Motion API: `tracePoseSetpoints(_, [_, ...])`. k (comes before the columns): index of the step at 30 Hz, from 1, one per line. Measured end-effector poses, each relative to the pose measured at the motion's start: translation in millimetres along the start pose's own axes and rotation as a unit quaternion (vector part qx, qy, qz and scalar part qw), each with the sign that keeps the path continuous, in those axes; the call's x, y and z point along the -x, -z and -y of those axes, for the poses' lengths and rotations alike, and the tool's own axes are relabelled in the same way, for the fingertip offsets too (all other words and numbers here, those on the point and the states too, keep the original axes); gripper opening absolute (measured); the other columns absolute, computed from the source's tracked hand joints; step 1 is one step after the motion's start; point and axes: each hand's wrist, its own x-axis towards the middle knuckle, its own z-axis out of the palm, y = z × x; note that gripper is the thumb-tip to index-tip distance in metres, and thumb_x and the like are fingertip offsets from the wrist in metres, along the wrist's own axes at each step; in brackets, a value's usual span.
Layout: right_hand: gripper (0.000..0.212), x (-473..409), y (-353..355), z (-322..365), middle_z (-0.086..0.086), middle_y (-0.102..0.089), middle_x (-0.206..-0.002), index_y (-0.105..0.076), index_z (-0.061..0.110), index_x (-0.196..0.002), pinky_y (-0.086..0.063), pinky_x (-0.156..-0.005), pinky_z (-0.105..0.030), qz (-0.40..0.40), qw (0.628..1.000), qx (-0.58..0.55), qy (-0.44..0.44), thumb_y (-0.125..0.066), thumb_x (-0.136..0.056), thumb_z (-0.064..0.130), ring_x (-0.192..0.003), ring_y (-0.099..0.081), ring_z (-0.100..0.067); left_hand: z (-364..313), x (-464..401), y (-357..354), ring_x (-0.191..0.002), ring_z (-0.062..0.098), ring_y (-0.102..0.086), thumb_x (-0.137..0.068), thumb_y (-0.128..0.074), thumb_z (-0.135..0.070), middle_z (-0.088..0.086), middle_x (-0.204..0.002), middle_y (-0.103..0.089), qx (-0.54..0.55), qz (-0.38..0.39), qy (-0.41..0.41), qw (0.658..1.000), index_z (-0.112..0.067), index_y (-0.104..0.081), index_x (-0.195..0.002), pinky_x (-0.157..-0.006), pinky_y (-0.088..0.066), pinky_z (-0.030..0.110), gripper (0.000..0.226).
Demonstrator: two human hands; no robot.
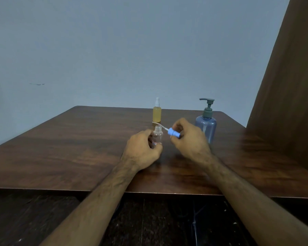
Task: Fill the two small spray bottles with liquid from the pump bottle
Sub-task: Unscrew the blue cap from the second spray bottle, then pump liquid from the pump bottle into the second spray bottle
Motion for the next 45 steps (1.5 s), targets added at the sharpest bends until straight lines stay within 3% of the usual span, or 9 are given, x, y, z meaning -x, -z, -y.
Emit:
tracePoseSetpoints(5, [0.016, 3, -6, -1, 0.005, -0.072, -0.099, -0.059, 0.030, -0.094, -0.047, -0.074, -0.031, 0.044, 0.988, 0.147, -0.011, -0.065, -0.095, 0.045, -0.094, -0.066, -0.021, 1, -1, -1, -0.077, 0.005, -0.068, -0.078, -0.070, -0.034, -0.014, -0.083, -0.070, 0.003, -0.008, -0.008, 1.000, -0.029, -0.068, -0.101, -0.078, -0.058, 0.034, 0.024])
tracePoseSetpoints(13, [0.019, 7, -1, -2, 0.011, -0.073, -0.100, -0.068, 0.031, -0.094, -0.050, -0.074, -0.028, 0.015, 0.995, 0.103, -0.009, -0.067, -0.091, 0.050, -0.095, -0.067, -0.014, 2, 0, -3, -0.077, 0.004, -0.069, -0.079, -0.074, -0.032, -0.015, -0.085, -0.068, 0.005, -0.012, -0.023, 1.000, -0.030, -0.067, -0.101, -0.077, -0.059, 0.032, 0.023])
tracePoseSetpoints(17, [0.026, 18, 18, -2, 0.014, -0.066, -0.070, -0.063, 0.029, -0.075, -0.048, -0.063, -0.028, -0.165, 0.983, -0.077, 0.000, -0.067, -0.091, 0.049, -0.066, -0.061, -0.005, 4, -1, -3, -0.078, 0.002, -0.067, -0.079, -0.073, -0.036, -0.015, -0.087, -0.069, -0.008, -0.008, -0.031, 0.999, -0.032, -0.066, -0.099, -0.076, -0.058, 0.031, 0.022])
tracePoseSetpoints(21, [0.022, 13, 53, -12, 0.010, -0.064, -0.075, -0.064, 0.020, -0.087, -0.046, -0.064, -0.024, -0.362, 0.894, -0.265, 0.010, -0.063, -0.098, 0.040, -0.065, -0.054, -0.001, 3, -2, -3, -0.079, -0.001, -0.066, -0.077, -0.073, -0.042, -0.017, -0.085, -0.068, -0.005, -0.008, -0.026, 1.000, -0.033, -0.066, -0.097, -0.074, -0.056, 0.027, 0.023])
tracePoseSetpoints(25, [0.038, -25, 79, -30, 0.004, -0.065, -0.118, -0.063, 0.026, -0.115, -0.047, -0.087, -0.018, -0.201, 0.920, -0.318, -0.105, -0.050, -0.101, 0.059, -0.110, -0.061, -0.011, 3, 0, -4, -0.080, -0.002, -0.065, -0.079, -0.076, -0.042, -0.017, -0.085, -0.066, -0.004, -0.010, -0.028, 1.000, -0.030, -0.065, -0.102, -0.072, -0.052, 0.021, 0.028])
tracePoseSetpoints(29, [0.064, -46, 72, -33, -0.003, -0.076, -0.109, -0.077, 0.018, -0.098, -0.050, -0.086, -0.027, -0.033, 0.934, -0.327, -0.140, -0.037, -0.101, 0.068, -0.102, -0.069, -0.017, -1, 1, -3, -0.081, -0.003, -0.065, -0.079, -0.078, -0.040, -0.017, -0.085, -0.067, 0.007, -0.007, -0.039, 0.999, -0.033, -0.063, -0.099, -0.074, -0.056, 0.025, 0.026])
tracePoseSetpoints(32, [0.072, -49, 60, -30, -0.013, -0.079, -0.088, -0.073, 0.006, -0.074, -0.053, -0.082, -0.029, -0.043, 0.923, -0.360, -0.129, -0.043, -0.101, 0.065, -0.081, -0.071, -0.015, -4, 1, -2, -0.081, -0.006, -0.065, -0.079, -0.079, -0.038, -0.019, -0.084, -0.067, 0.025, -0.001, -0.045, 0.999, -0.035, -0.062, -0.097, -0.073, -0.055, 0.020, 0.024])
tracePoseSetpoints(38, [0.095, -67, 45, -30, -0.020, -0.071, -0.068, -0.064, 0.001, -0.057, -0.057, -0.085, -0.039, -0.051, 0.896, -0.421, -0.135, -0.023, -0.099, 0.075, -0.077, -0.067, -0.027, -17, -19, -7, -0.079, -0.007, -0.065, -0.080, -0.079, -0.033, -0.015, -0.086, -0.070, 0.061, 0.000, -0.043, 0.997, -0.031, -0.062, -0.097, -0.067, -0.052, 0.011, 0.024])
tracePoseSetpoints(45, [0.074, -69, 40, -29, -0.019, -0.072, -0.064, -0.068, 0.006, -0.057, -0.057, -0.087, -0.045, -0.058, 0.917, -0.386, -0.084, -0.039, -0.103, 0.056, -0.072, -0.069, -0.029, -21, -37, -25, -0.079, 0.002, -0.066, -0.083, -0.077, -0.029, -0.010, -0.090, -0.071, 0.113, -0.001, -0.052, 0.992, -0.026, -0.066, -0.108, -0.067, -0.049, 0.010, 0.027])
